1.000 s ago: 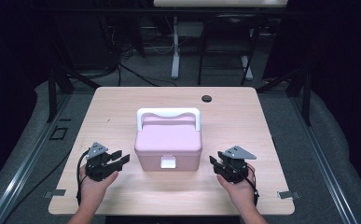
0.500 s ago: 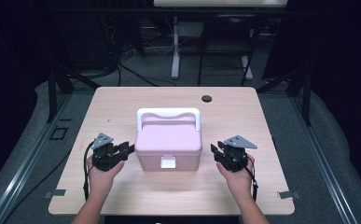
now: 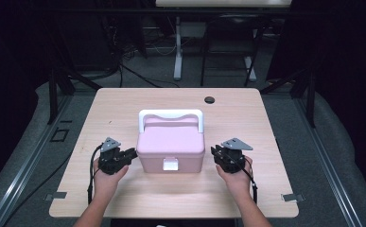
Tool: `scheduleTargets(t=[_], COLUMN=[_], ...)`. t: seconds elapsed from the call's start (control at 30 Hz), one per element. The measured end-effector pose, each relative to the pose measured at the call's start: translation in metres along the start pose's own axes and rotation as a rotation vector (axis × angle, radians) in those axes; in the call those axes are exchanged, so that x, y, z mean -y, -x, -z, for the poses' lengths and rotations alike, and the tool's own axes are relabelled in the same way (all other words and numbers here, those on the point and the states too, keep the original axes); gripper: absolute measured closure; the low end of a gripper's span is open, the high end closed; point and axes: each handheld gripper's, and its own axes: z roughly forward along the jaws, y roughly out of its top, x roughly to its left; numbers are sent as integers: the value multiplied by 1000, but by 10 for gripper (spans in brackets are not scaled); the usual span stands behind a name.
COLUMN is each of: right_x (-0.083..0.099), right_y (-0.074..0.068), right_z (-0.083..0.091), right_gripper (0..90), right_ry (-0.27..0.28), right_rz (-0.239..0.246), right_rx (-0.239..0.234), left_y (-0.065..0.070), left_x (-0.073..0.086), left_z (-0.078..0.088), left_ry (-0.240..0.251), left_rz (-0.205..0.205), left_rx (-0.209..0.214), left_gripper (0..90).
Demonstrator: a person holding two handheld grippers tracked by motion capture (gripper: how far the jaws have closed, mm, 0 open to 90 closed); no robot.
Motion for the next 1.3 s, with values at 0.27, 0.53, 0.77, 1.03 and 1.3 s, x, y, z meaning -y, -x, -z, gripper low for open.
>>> scheduleTargets(t=[0.27,0.53,0.77,1.03,1.3], right_x=[2,3,5,5,7], right_y=[-4,-19,-23,-27,-29], right_z=[-7,-4,-2,1,4], right_gripper=[900,900,900,900,900], right_ry=[-10,-10,-8,-18,-18], right_rz=[-14,6,25,35,40], right_rx=[-29,-50,-35,-29,-24], left_y=[5,20,24,24,24], left_x=[-1,2,3,3,2], left_z=[1,2,4,5,5], left_ry=[3,16,8,7,-5], left_rz=[-7,-46,-51,-24,-40], left_rx=[30,-5,-27,-29,-36], left_gripper=[852,891,897,897,900])
